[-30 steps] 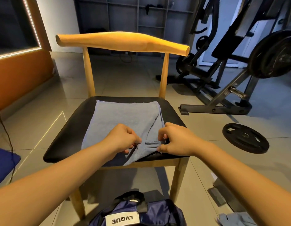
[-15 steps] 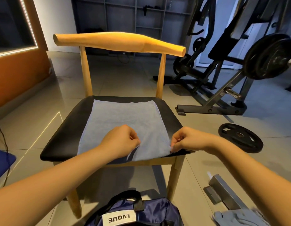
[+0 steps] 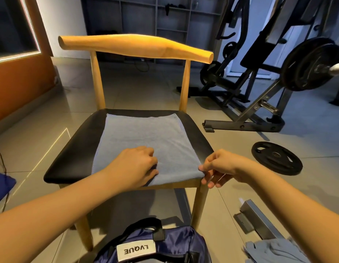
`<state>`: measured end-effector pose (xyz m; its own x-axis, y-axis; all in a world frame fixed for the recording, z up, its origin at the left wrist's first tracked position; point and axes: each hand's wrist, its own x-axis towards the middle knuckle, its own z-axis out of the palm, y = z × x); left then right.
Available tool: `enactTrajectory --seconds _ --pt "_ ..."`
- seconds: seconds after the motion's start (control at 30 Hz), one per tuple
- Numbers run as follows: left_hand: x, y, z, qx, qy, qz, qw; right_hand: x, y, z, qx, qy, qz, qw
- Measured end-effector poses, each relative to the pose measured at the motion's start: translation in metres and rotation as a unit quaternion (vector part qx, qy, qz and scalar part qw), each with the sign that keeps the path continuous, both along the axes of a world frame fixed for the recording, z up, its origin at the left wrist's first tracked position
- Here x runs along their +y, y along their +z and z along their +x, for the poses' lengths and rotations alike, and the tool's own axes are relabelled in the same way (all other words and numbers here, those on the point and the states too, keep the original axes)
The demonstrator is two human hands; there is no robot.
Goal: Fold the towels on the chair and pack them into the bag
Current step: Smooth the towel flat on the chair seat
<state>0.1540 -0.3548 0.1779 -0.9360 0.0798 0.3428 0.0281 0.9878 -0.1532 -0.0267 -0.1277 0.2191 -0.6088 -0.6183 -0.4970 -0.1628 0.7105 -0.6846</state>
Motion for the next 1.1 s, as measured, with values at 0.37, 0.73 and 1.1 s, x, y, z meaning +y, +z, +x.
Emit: enactTrajectory --seconds 0.37,0.73,1.1 --pt "-0.019 -0.010 0.041 -0.028 -0.009 -0.075 0.997 0.001 -0.008 0.001 -0.038 -0.050 -0.020 0.998" --pt "-0.046 -0.023 0.102 0.016 0.057 -0.069 0.996 0.009 -0.004 0.004 -0.096 -0.093 -0.112 0.985" --pt "-0.068 0.057 0.123 -0.038 0.095 0.391 0.915 0.032 0.040 0.002 -0.054 -0.070 -0.212 0.973"
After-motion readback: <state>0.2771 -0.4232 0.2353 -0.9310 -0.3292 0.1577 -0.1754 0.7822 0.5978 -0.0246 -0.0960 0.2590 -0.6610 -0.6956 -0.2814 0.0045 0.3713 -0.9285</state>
